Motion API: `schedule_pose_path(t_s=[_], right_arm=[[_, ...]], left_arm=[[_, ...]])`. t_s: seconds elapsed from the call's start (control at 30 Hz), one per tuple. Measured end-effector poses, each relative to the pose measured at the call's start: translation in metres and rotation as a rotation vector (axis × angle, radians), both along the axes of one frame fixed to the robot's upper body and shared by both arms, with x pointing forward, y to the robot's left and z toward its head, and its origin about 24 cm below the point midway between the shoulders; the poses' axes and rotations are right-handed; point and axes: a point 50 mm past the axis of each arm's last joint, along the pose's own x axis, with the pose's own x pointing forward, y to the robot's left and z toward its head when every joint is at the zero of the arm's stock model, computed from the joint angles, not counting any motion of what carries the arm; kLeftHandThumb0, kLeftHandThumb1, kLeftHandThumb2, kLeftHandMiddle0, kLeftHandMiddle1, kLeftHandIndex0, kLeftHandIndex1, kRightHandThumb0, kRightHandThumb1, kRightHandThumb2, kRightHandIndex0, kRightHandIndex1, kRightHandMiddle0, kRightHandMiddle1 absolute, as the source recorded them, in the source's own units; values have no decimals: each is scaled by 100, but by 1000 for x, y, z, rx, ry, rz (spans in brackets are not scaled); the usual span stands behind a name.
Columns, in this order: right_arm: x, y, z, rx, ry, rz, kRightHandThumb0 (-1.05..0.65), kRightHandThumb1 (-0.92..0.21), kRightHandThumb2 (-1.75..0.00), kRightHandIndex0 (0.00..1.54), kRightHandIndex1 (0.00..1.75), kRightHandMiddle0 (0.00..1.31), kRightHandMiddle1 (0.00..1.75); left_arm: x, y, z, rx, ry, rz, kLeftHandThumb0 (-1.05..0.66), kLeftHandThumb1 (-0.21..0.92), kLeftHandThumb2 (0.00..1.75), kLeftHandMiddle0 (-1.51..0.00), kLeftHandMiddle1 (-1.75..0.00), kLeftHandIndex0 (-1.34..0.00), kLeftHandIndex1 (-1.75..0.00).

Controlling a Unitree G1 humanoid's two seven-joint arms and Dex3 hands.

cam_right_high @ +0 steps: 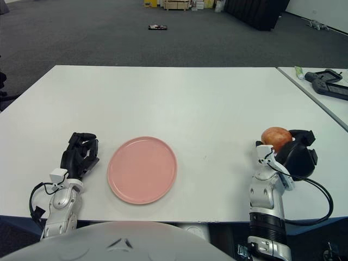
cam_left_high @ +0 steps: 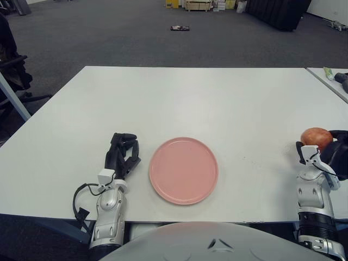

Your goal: Put the apple into the plate.

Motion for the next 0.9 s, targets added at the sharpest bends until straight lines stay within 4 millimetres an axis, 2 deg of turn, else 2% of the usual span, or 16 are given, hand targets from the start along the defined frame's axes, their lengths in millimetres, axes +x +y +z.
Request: schedule_pose_path(t_s=[0.3, 0.57, 0.9], right_arm=[[-2, 15, 6, -26, -144, 44, -51, -23, -142, 124, 175, 68, 175], [-7, 47, 20, -6, -284, 156, -52, -21, -144, 127, 175, 70, 175], [2, 95, 42, -26, -426, 341, -51, -22, -143, 127, 175, 69, 175]], left_arm=[[1, 0, 0, 6, 10, -2, -36, 84, 64, -52, -140, -24, -175], [1, 1, 0, 3, 4, 0, -36, 84, 64, -53, -141, -24, -175], [1, 1, 0, 7, 12, -5, -36, 84, 64, -52, -139, -24, -175]])
